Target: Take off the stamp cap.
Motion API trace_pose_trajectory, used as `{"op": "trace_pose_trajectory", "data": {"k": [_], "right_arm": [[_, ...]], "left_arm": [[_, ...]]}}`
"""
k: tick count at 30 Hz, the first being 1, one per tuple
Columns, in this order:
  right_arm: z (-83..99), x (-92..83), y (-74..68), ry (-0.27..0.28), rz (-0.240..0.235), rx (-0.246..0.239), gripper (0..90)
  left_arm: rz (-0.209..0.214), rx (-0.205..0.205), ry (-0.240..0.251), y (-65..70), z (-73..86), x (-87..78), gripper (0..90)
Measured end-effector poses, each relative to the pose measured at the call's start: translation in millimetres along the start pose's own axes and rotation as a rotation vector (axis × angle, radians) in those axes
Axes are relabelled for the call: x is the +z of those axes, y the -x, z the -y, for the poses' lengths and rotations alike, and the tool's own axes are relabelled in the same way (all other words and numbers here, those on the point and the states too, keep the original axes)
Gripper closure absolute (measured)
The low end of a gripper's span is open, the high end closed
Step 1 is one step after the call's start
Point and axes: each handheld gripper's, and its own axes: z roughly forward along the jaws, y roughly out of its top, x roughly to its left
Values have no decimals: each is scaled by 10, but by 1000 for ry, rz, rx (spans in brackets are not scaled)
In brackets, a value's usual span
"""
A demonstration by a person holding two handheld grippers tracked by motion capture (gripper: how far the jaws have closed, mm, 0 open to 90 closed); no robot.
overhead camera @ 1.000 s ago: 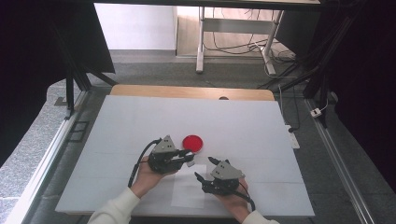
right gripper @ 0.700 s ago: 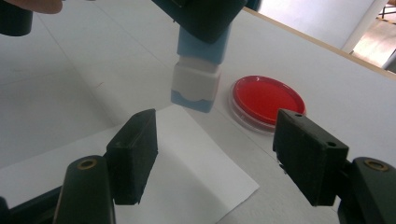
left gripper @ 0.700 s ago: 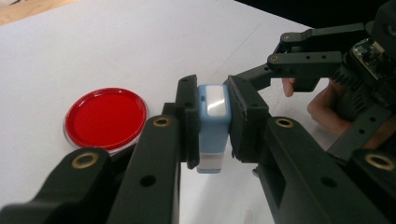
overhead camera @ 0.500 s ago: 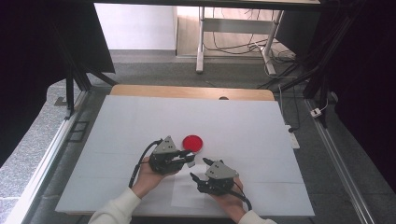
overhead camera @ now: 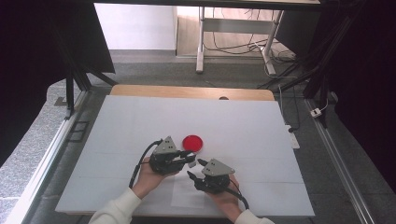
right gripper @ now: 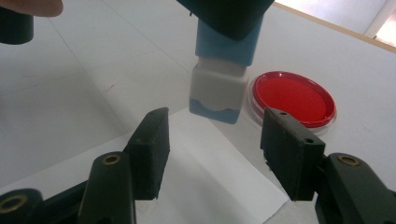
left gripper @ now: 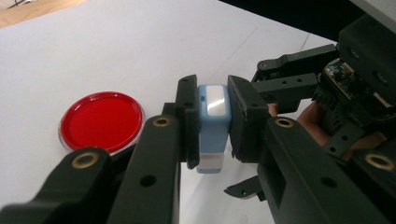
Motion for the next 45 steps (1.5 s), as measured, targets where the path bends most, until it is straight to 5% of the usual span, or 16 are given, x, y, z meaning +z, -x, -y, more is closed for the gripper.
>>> {"op": "trace_pose_trajectory", "data": {"k": [45], "right_arm": [[-55, 121, -13, -7, 5, 25, 618]], "left_arm": [[-2, 5, 6, 11, 4, 1, 747]]}}
